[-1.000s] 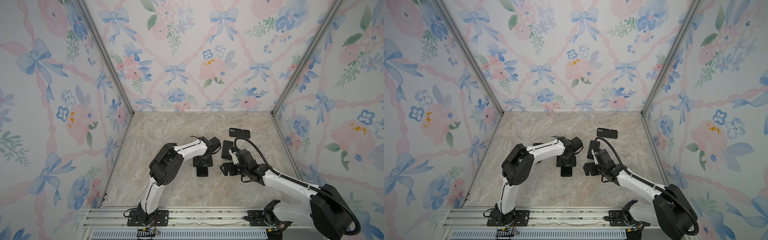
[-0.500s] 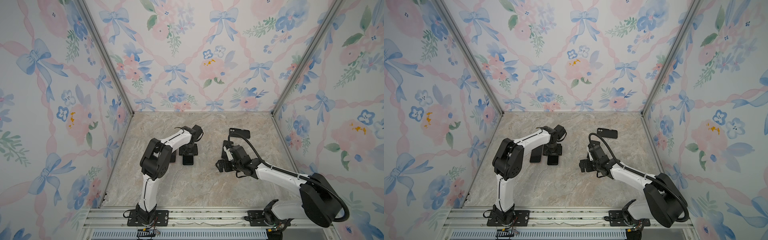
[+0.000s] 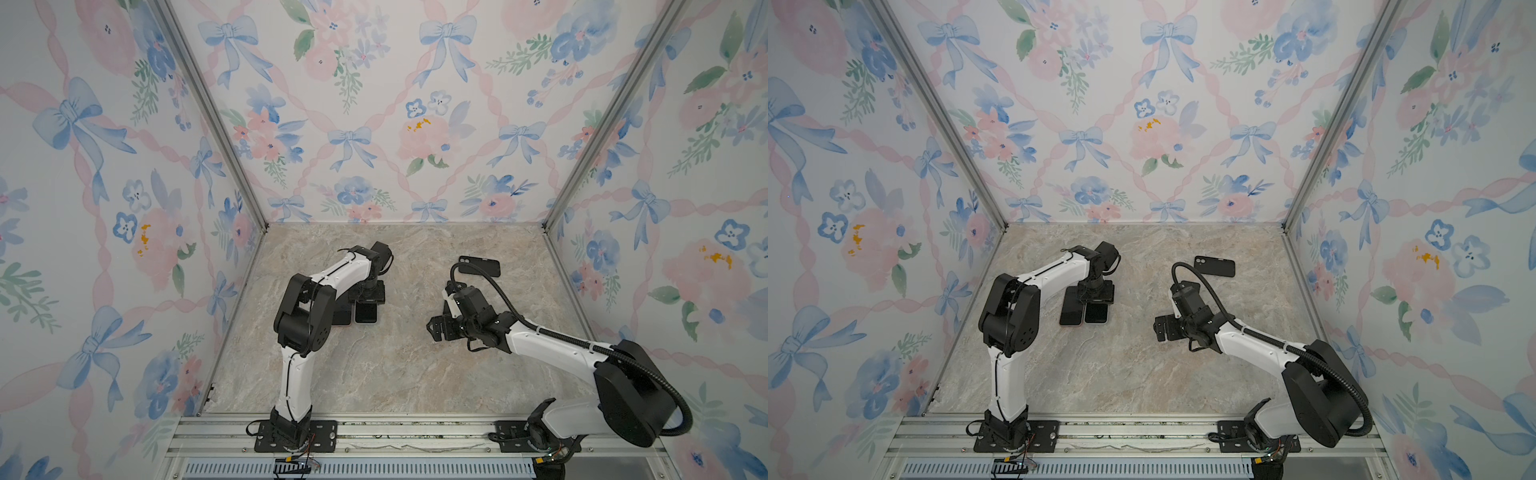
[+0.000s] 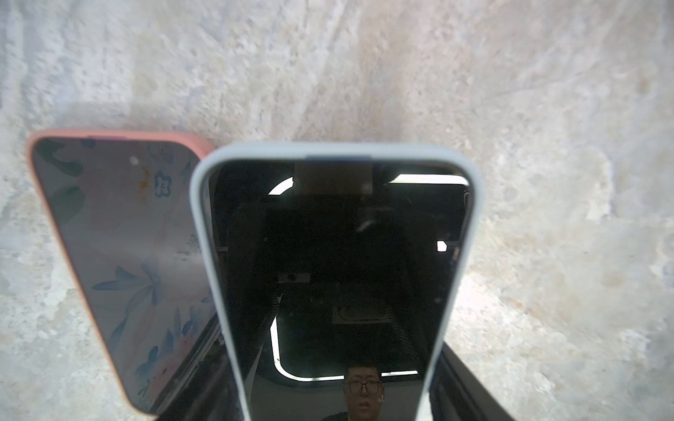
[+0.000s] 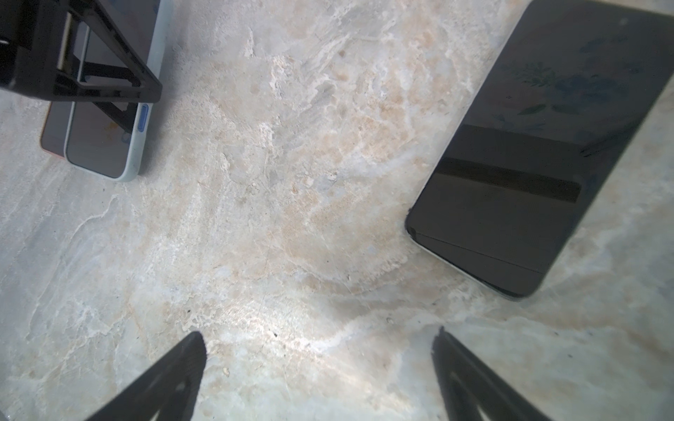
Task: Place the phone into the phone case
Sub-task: 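Carry the cased phone with the left gripper beside the pink-cased phone, then lower the cased phone next to the pink-cased phone and open left gripper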
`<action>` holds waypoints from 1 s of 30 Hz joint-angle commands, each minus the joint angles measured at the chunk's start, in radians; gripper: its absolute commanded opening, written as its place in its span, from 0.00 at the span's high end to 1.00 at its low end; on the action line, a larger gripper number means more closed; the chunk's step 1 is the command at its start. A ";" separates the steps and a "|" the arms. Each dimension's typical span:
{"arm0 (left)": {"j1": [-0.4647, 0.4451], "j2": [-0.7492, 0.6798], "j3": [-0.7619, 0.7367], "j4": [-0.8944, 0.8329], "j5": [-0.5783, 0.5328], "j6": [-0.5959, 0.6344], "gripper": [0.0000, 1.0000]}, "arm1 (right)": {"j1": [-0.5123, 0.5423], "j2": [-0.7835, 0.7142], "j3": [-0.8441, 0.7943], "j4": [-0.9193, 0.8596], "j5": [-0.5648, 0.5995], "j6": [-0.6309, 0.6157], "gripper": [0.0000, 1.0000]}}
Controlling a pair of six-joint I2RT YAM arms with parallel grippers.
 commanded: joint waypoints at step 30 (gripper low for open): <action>0.001 0.067 0.025 -0.018 0.024 0.007 0.42 | 0.024 -0.001 0.009 -0.024 0.024 0.002 0.01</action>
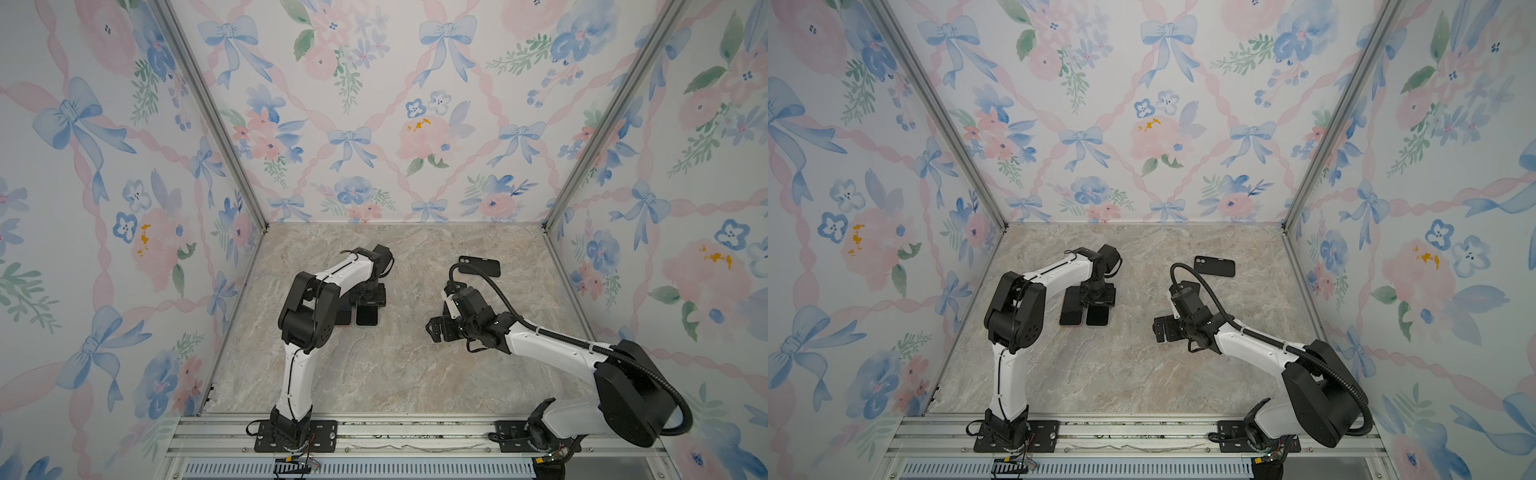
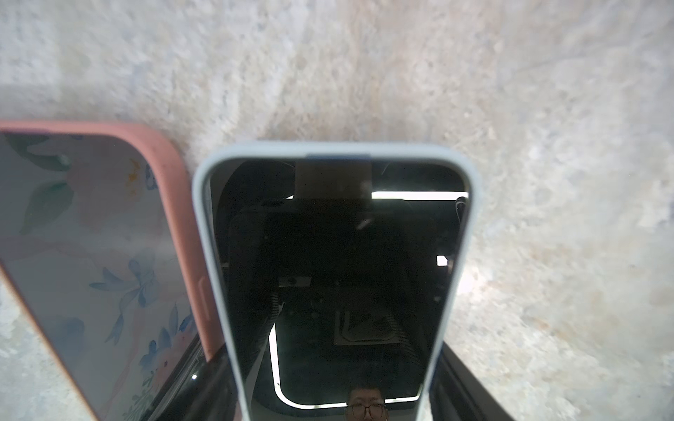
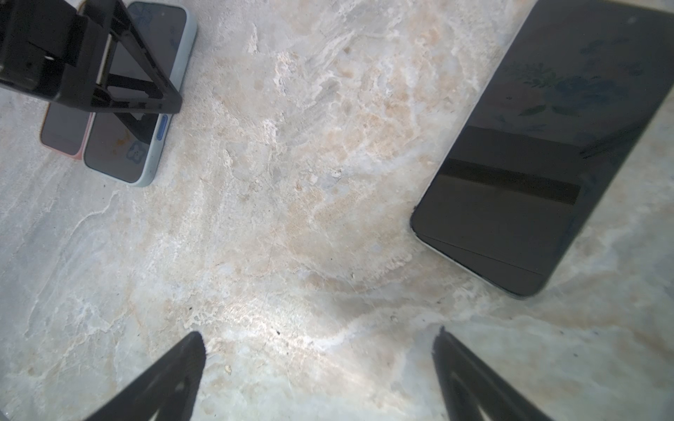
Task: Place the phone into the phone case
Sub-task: 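Lower the cased phone next to the pink-cased phone and open left gripper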
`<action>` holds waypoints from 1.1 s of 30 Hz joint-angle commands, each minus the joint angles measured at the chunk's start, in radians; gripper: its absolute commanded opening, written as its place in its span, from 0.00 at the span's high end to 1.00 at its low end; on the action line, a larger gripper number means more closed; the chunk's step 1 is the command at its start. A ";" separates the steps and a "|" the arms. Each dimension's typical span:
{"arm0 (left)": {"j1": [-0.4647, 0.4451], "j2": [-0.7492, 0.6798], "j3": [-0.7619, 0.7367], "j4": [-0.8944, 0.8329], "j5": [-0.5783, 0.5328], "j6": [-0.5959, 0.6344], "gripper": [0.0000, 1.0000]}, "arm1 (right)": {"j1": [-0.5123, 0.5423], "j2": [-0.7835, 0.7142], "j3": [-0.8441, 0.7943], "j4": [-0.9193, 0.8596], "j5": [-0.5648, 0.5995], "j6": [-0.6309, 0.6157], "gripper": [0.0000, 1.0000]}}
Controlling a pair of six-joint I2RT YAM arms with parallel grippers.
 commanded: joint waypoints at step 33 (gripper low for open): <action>0.000 -0.024 -0.014 -0.018 -0.004 -0.017 0.16 | 0.011 -0.033 -0.015 -0.023 0.016 0.004 0.00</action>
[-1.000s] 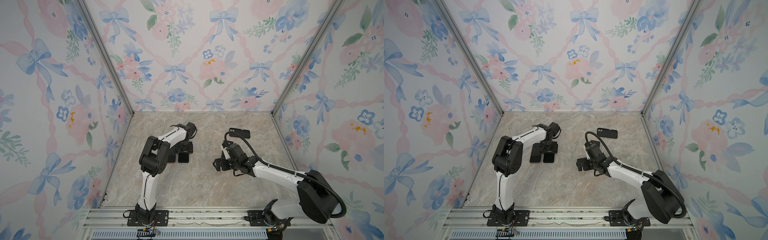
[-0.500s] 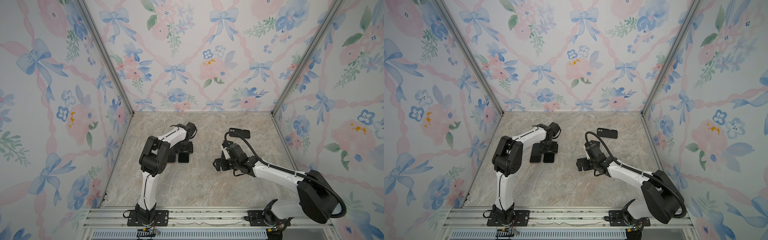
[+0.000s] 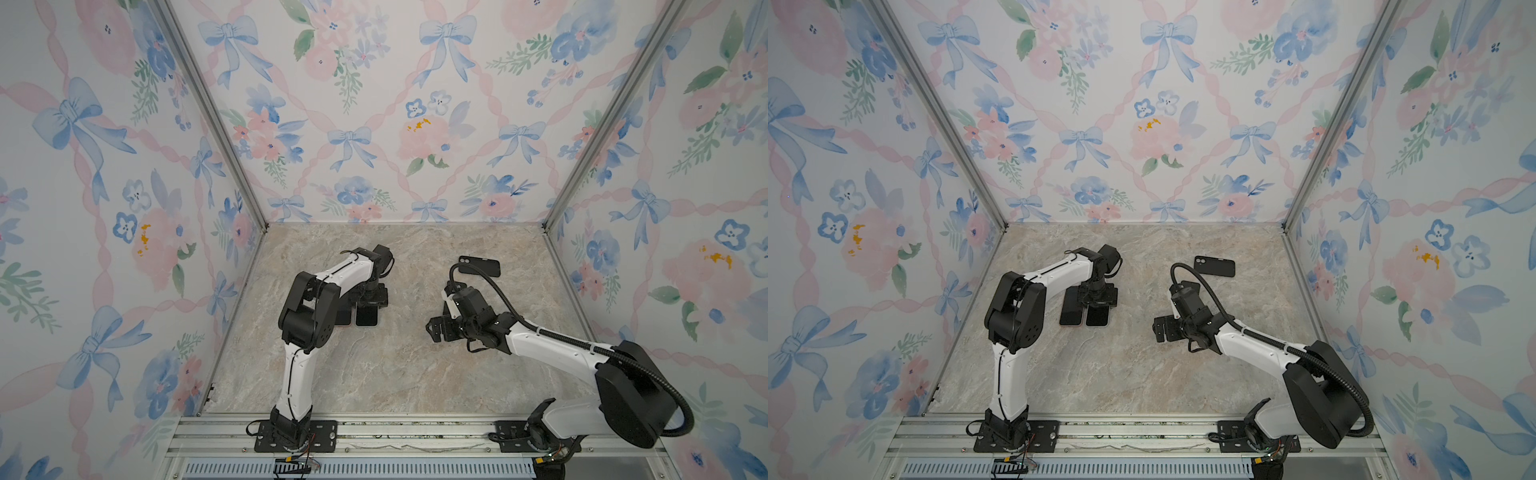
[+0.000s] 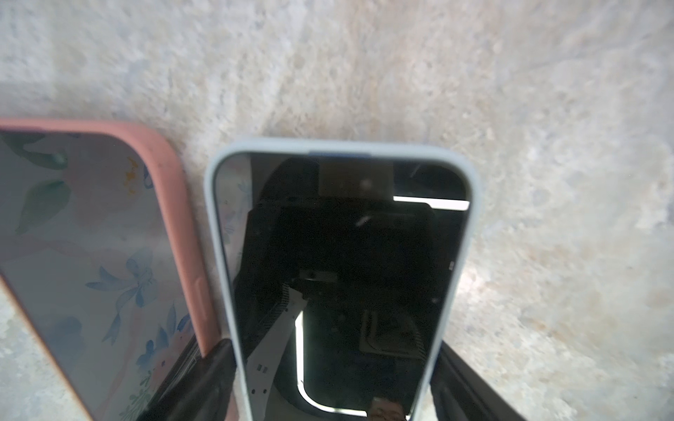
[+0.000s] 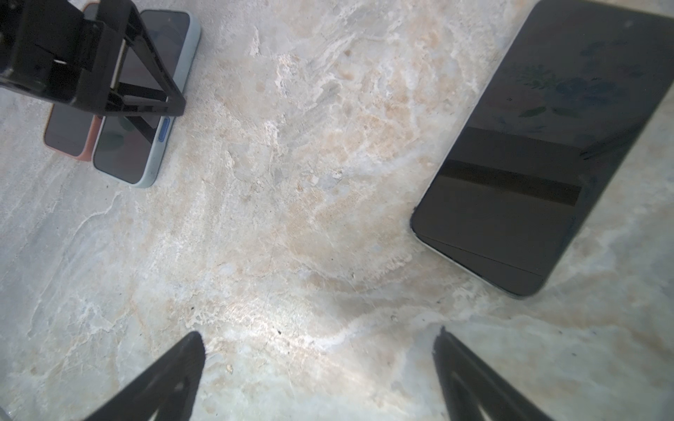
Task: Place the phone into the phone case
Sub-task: 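Lower the cased phone next to the pink-cased phone and open left gripper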
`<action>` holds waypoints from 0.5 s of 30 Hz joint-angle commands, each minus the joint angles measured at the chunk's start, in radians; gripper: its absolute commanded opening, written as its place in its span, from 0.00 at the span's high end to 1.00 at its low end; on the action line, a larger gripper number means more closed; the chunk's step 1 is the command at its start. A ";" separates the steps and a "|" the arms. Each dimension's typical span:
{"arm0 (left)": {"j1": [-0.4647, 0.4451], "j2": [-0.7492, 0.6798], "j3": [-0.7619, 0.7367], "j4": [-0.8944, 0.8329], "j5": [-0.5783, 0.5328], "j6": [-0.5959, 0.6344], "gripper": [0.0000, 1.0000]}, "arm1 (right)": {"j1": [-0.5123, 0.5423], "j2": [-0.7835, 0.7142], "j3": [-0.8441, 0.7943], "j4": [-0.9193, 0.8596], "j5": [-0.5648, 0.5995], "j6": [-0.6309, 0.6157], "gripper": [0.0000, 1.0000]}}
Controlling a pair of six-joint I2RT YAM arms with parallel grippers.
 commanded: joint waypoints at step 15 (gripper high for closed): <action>-0.014 -0.046 -0.012 -0.019 -0.039 -0.034 0.21 | 0.013 -0.040 -0.019 -0.023 0.016 0.010 0.00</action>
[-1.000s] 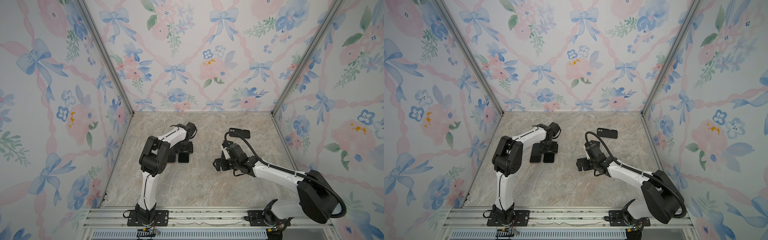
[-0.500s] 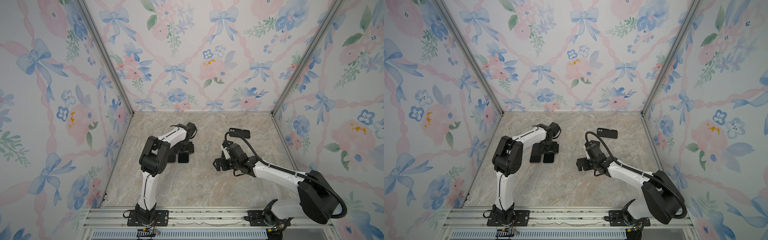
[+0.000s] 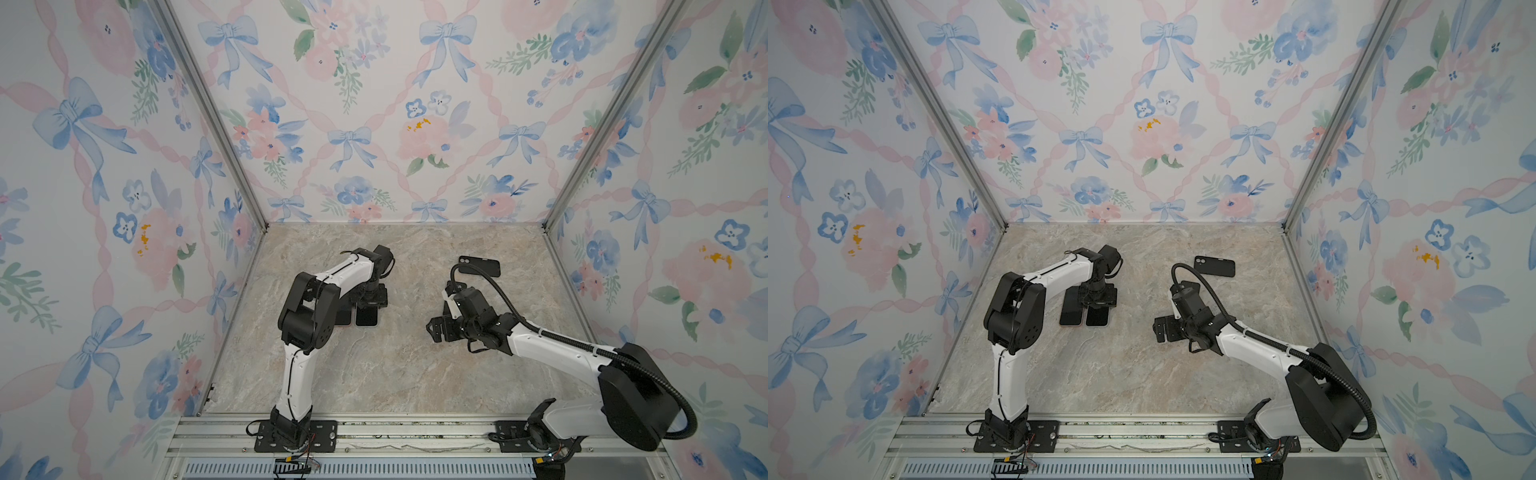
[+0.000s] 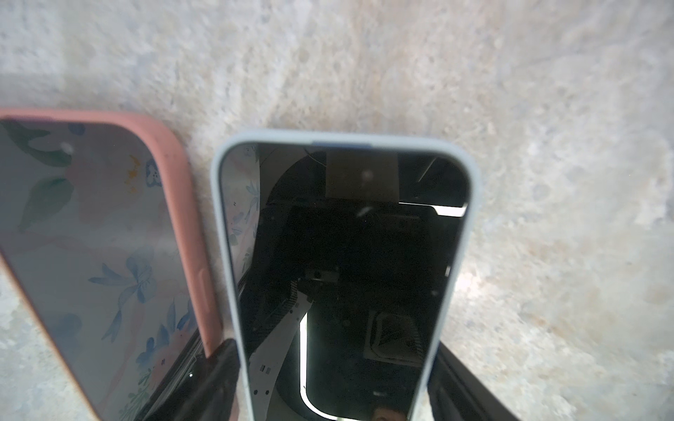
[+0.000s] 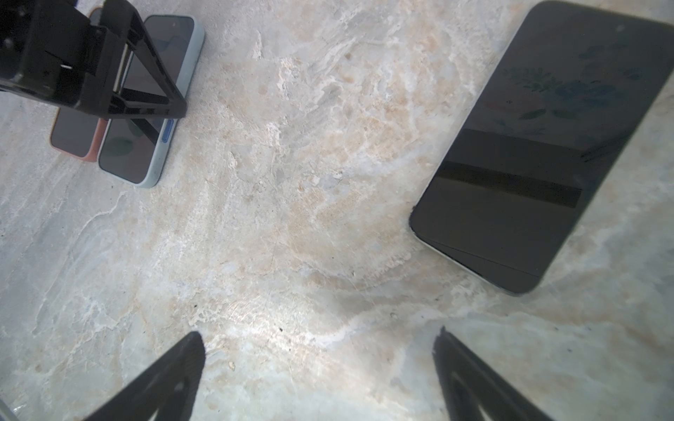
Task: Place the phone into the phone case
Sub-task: 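Lower the cased phone next to the pink-cased phone and open left gripper, then raise the left gripper while right gripper moves toward the black case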
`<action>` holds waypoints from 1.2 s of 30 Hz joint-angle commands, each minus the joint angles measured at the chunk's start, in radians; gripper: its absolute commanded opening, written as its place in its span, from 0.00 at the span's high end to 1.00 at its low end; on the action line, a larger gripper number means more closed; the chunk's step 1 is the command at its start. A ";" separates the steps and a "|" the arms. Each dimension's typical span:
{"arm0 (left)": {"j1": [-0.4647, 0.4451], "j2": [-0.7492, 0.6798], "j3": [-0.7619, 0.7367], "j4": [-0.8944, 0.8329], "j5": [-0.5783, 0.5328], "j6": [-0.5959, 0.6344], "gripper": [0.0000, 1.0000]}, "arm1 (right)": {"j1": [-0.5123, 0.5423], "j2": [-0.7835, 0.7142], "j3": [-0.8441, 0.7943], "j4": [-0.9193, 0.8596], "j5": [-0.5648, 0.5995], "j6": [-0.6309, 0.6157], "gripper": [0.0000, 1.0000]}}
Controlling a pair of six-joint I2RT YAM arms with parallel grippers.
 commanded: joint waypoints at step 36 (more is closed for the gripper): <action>-0.177 -0.553 -0.482 0.314 0.075 -0.034 0.02 | -0.181 -0.039 0.231 -0.409 0.118 -0.076 0.15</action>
